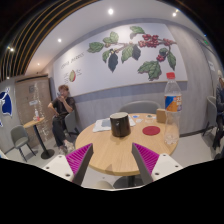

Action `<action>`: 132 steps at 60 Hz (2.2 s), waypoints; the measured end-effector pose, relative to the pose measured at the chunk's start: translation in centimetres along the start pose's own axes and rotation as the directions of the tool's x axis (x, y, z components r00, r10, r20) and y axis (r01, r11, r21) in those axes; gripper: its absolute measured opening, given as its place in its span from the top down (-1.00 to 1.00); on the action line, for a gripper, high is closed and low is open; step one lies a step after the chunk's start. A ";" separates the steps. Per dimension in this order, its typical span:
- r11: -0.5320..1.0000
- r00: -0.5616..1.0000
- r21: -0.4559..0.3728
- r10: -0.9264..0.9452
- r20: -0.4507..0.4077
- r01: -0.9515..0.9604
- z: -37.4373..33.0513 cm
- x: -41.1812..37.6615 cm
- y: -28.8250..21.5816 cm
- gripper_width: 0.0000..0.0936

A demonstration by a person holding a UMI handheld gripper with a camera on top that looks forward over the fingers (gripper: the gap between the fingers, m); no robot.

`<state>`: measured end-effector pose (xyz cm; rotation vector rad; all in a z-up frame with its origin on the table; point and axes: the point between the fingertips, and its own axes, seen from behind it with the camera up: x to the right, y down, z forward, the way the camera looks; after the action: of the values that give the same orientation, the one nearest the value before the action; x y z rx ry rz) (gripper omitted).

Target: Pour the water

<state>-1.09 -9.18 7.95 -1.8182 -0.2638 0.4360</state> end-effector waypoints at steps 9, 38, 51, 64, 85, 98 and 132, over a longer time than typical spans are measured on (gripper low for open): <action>1.000 1.000 0.026 -0.010 -0.026 0.010 0.9 3.6 -0.4 -0.80; 0.990 0.938 0.106 -0.056 -0.341 0.097 6.0 22.7 -6.0 -0.79; 0.980 0.922 0.152 -0.064 -0.382 0.131 9.3 25.3 -8.8 -0.61; 0.964 0.926 0.208 -0.080 -0.368 0.165 11.1 24.6 -8.7 0.27; 0.543 0.372 -0.184 -0.748 -0.550 0.819 12.4 24.6 -17.7 0.36; -0.249 -0.410 -0.454 -0.861 -0.301 0.856 17.6 18.3 -21.8 0.35; -0.323 -0.484 -0.461 -0.825 -0.292 0.827 19.6 16.2 -24.1 0.35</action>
<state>6.26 21.26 23.67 -0.8677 -1.2781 -1.4700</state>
